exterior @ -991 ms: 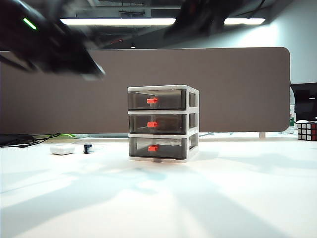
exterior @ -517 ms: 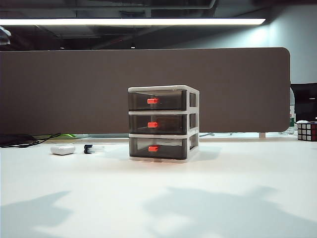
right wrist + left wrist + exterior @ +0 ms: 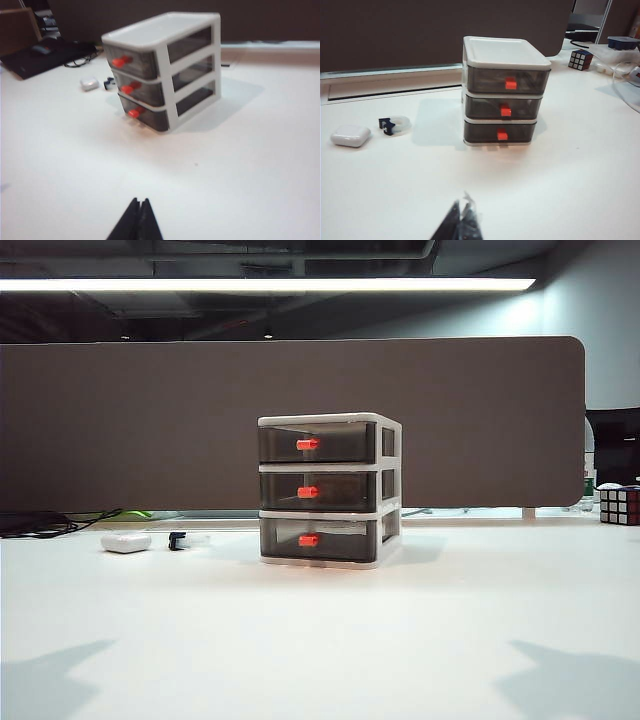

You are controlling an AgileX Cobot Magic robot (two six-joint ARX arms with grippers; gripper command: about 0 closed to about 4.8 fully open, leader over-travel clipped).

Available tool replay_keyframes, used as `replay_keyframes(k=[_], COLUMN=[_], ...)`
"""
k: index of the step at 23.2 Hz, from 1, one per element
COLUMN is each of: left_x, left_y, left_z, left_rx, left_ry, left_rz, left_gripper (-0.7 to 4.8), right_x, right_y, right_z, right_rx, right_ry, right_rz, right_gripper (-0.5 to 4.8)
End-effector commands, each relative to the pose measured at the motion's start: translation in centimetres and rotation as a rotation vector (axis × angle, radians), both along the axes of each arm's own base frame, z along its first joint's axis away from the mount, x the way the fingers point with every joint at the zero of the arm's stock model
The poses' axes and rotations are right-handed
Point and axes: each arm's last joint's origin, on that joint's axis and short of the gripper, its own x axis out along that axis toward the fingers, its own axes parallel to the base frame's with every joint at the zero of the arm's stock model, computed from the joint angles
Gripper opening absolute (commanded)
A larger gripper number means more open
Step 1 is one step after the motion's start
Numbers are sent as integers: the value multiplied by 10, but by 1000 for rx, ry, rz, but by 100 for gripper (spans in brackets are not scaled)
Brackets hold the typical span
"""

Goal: Open the second layer of the drawer on the table, pick up a pack of napkins on the table and put it in, and finally close the drawer.

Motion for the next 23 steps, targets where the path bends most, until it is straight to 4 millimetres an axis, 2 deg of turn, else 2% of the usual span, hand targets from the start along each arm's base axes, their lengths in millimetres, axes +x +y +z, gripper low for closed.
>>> replay_keyframes(k=[1,4,9,13,23], left_x=[2,4,6,11,25], left_y=[-1,-3,-4,-2,26], left_z=[-3,-10,-16,-29,-30], left_rx=[-6,-20,-4,13,110], left_ry=[-8,-21,-47,-28,-48], left_rz=[12,11,24,53,214], left_gripper=[-4,-3,-4,-4,-4], right_x=[5,8,8,9,15], right_y=[2,3,3,0,-19], right_z=[-20,-32,-31,-31,-32], right_rx=[11,45,-22,-45,-149], right_ry=[-6,5,-35,-42,-74], right_rz=[-1,-4,-4,-35,-223], right_gripper=[-5,-5,-5,-5,-5])
